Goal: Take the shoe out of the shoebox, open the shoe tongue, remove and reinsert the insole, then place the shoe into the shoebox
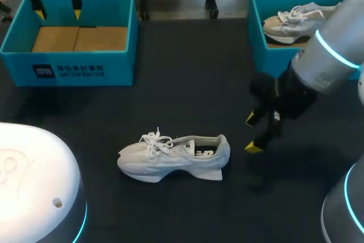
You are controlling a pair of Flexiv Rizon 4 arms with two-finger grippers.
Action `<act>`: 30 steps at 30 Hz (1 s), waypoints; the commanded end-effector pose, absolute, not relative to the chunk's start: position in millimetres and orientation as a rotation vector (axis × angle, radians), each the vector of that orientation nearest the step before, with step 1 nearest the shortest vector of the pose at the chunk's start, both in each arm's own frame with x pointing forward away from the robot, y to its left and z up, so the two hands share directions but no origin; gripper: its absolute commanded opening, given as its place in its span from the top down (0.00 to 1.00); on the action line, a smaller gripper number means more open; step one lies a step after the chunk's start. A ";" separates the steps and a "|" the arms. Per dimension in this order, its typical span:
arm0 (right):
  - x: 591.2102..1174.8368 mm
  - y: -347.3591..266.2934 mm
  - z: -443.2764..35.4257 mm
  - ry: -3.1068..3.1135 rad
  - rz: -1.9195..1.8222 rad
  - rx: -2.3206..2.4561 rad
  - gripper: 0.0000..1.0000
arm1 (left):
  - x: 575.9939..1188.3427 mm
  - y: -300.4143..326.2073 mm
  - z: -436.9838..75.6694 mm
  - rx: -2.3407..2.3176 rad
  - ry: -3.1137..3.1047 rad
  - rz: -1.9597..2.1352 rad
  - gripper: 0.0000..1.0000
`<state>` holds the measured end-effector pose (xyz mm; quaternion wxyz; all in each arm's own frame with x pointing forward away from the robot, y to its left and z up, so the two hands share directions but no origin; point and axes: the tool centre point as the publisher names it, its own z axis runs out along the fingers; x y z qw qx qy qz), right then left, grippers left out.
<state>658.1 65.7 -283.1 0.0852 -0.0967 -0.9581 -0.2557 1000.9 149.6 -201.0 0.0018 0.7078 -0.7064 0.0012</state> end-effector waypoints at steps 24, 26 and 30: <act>645.4 67.6 -326.8 -2.844 -1.370 0.254 0.00 | 1000.6 149.7 -200.5 2.221 -2.219 0.002 0.00; 645.4 67.6 -326.8 -2.844 -1.370 0.254 0.00 | 1000.6 149.7 -200.5 2.221 -2.219 0.002 0.00; 645.4 67.6 -326.8 -2.844 -1.370 0.254 0.00 | 1000.6 149.7 -200.5 2.221 -2.219 0.002 0.00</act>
